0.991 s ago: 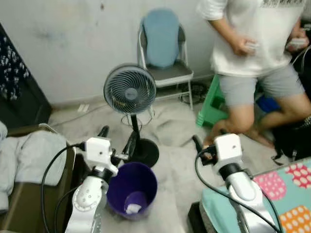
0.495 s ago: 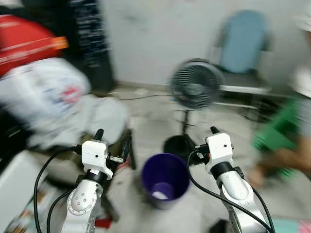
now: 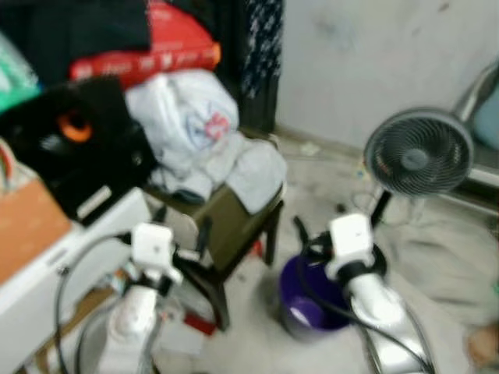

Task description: Clean up the room

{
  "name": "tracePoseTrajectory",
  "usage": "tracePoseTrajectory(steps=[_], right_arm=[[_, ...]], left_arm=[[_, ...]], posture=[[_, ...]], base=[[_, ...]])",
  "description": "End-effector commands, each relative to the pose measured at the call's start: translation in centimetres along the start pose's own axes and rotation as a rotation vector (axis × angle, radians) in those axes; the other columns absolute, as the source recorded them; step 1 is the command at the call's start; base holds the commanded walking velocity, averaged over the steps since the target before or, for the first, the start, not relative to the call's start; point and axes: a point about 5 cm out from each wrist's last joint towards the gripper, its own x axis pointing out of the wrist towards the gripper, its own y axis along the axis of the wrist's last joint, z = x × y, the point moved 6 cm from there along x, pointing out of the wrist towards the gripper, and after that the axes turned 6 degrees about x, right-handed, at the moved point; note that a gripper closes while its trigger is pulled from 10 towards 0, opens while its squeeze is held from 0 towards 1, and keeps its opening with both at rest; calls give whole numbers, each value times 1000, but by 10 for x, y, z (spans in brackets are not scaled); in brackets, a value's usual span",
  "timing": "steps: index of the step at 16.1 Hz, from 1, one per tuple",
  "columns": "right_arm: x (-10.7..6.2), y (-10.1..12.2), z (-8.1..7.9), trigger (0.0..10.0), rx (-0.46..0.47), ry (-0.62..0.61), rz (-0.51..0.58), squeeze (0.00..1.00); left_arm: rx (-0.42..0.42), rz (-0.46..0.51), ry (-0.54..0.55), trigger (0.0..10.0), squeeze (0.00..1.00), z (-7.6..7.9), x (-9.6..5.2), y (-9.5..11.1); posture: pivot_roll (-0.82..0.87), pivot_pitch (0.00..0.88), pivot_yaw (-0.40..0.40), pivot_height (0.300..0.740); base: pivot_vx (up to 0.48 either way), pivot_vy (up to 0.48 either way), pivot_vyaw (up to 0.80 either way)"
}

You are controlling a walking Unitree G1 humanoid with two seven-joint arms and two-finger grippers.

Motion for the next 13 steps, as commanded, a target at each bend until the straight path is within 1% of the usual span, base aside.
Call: tracePoseTrajectory(steps=[1,2,6,13], right_arm=[[-1,1,7,10000,3,-16,4,0],[-1,1,7,10000,5,-17,5,0],[0,1,7,10000,9,-16,9,0],[0,1,7,10000,0,-16,10,0]], left_arm=[[2,26,-27,10000,0,5,2,6],[-2,32,-39,10000,0,6,2,7],[-2,35,-49,10000,0,7,1,7],[-1,41,-65,10000,0,9,1,8]], posture=[[27,21,30,740],[28,21,31,740],[29,19,31,740],[27,17,32,740]], base=[[0,0,0],[0,0,0],[265,0,0],[404,0,0]])
